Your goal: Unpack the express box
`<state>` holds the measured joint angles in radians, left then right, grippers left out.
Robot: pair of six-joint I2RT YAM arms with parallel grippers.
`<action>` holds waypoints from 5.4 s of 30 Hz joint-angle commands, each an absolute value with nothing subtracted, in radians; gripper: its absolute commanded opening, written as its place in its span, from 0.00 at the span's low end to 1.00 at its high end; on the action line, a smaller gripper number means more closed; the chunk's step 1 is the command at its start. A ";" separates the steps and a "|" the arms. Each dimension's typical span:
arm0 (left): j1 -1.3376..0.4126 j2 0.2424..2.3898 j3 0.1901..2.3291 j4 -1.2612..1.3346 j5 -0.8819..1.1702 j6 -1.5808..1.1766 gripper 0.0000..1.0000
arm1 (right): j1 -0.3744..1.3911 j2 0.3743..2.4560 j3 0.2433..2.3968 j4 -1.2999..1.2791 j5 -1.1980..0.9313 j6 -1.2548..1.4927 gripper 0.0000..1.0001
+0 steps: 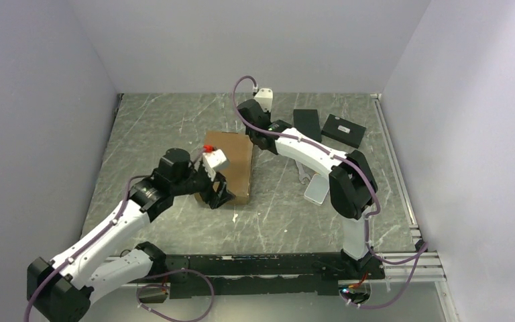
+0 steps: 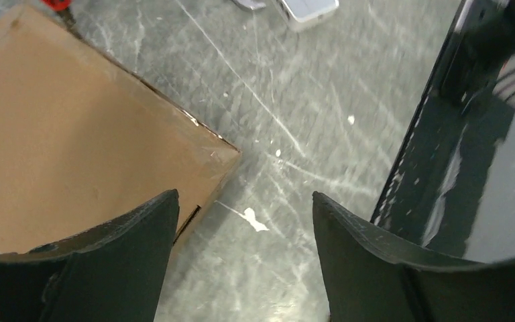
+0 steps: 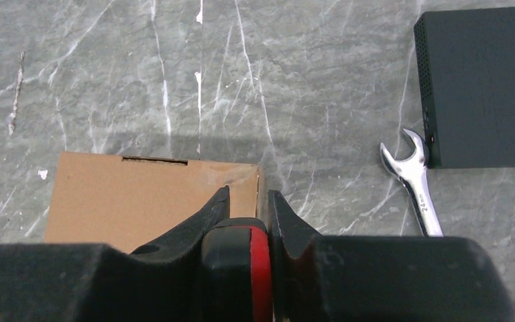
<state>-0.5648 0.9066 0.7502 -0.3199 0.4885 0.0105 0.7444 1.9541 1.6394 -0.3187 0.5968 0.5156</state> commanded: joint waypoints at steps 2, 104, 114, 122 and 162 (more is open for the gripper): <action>-0.623 0.991 0.713 -0.343 0.508 0.434 0.76 | 0.731 1.944 1.644 -0.331 0.606 0.559 0.00; -0.660 1.456 0.695 0.236 0.060 0.142 0.45 | 1.015 1.716 1.384 -0.517 0.619 0.797 0.00; -0.661 1.321 0.717 0.050 0.090 -0.109 0.76 | 1.011 1.778 1.466 -0.508 0.698 0.678 0.00; -0.661 1.034 0.565 -0.090 0.195 -0.500 0.85 | 0.992 1.792 1.461 -0.471 0.700 0.618 0.00; -0.555 1.385 0.444 0.408 0.055 -1.635 0.51 | 1.044 1.728 1.374 -0.532 0.827 0.747 0.00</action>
<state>-0.5560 1.3628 0.4450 0.2607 0.0364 -1.6424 1.0172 1.7603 1.3769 -0.4934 0.8043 0.7605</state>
